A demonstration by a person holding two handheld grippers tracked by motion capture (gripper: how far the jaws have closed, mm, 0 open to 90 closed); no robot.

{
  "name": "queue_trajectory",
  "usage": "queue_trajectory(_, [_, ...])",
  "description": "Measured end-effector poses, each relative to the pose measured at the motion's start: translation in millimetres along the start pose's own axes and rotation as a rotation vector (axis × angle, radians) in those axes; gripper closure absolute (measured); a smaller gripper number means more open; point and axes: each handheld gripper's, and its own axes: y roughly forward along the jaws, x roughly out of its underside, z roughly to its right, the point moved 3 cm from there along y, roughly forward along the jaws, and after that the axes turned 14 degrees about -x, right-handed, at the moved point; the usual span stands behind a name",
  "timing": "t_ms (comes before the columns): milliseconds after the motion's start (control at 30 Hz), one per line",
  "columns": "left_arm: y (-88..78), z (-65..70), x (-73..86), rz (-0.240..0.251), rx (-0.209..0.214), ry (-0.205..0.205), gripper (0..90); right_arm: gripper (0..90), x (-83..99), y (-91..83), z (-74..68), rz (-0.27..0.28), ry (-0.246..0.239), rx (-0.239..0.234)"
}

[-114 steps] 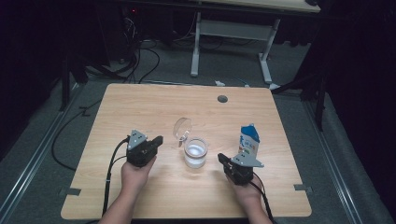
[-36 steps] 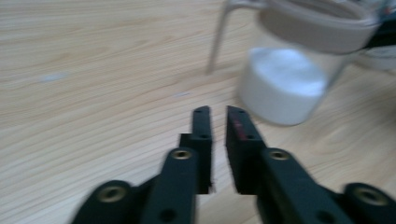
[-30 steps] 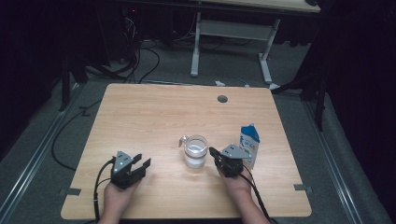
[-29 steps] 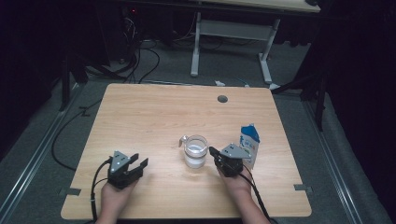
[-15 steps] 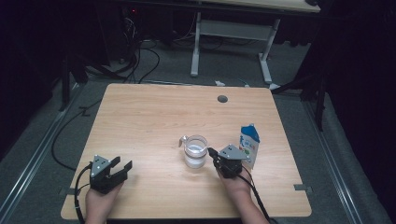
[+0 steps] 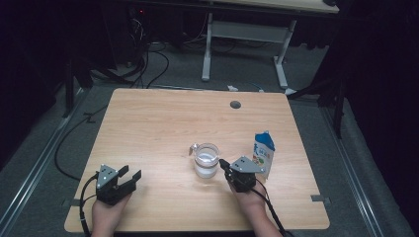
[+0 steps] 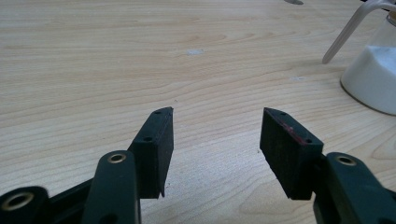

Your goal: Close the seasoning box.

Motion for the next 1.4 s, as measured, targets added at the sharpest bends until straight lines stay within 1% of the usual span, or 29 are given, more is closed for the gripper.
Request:
queue_trajectory(300, [0.1, -0.4, 0.1, -0.001, 0.000, 0.000, 44.7, 89.9, 0.5, 0.8, -11.6, 0.003, -0.008, -0.017])
queue_trajectory(467, [0.7, 0.2, 0.3, -0.002, 0.002, 0.001, 44.7, 89.9, 0.3, 3.2, -19.3, 0.006, -0.009, -0.038])
queue_trajectory(600, [0.6, -0.4, 0.0, -0.005, 0.003, 0.001, 44.8, 89.9, 0.1, 6.5, -24.4, 0.004, -0.022, -0.058])
queue_trajectory(667, [0.0, -1.4, -0.1, -0.001, 0.002, -0.003, 44.8, 89.9, 0.2, 6.3, -25.2, 0.001, -0.030, -0.056])
queue_trajectory(733, [-0.5, -2.0, 0.1, 0.000, 0.000, -0.005, 44.8, 89.9, -0.4, 5.2, -22.3, 0.002, -0.029, -0.047])
queue_trajectory(800, [-0.3, -2.3, 0.3, -0.002, 0.000, -0.006, 44.8, 89.9, -1.3, 5.7, -16.0, 0.002, -0.019, -0.035])
queue_trajectory(900, [-0.4, -2.2, 0.2, -0.002, 0.001, -0.006, 44.8, 89.9, -3.3, 10.5, -2.5, -0.009, -0.003, -0.011])
queue_trajectory(1000, [0.1, -2.4, 0.5, -0.004, 0.002, -0.006, 44.7, 89.9, -4.9, 15.8, 4.3, -0.020, 0.007, -0.002])
queue_trajectory(1067, [0.2, -2.8, 0.7, -0.006, 0.003, -0.007, 44.8, 90.0, -6.3, 18.2, 4.0, -0.019, 0.008, -0.008])
queue_trajectory(1133, [-0.2, -3.0, 0.7, -0.005, 0.003, -0.008, 44.8, 89.9, -7.1, 18.5, 1.8, -0.019, -0.002, 0.005])
queue_trajectory(1200, [-0.2, -3.2, 0.8, -0.005, 0.004, -0.009, 44.8, 89.9, -6.7, 17.4, 1.0, -0.016, 0.008, -0.002])
queue_trajectory(1267, [-0.1, -3.2, 0.7, -0.004, 0.005, -0.010, 44.8, 90.0, -6.5, 16.4, -0.7, -0.011, -0.003, 0.000])
queue_trajectory(1333, [-0.3, -2.9, 0.3, -0.003, 0.005, -0.010, 44.8, 89.9, -6.3, 14.4, -3.1, -0.008, 0.002, -0.005])
queue_trajectory(1400, [-0.4, -2.5, 0.1, -0.001, 0.004, -0.009, 44.8, 89.9, -6.2, 13.0, -5.1, -0.005, -0.002, -0.007])
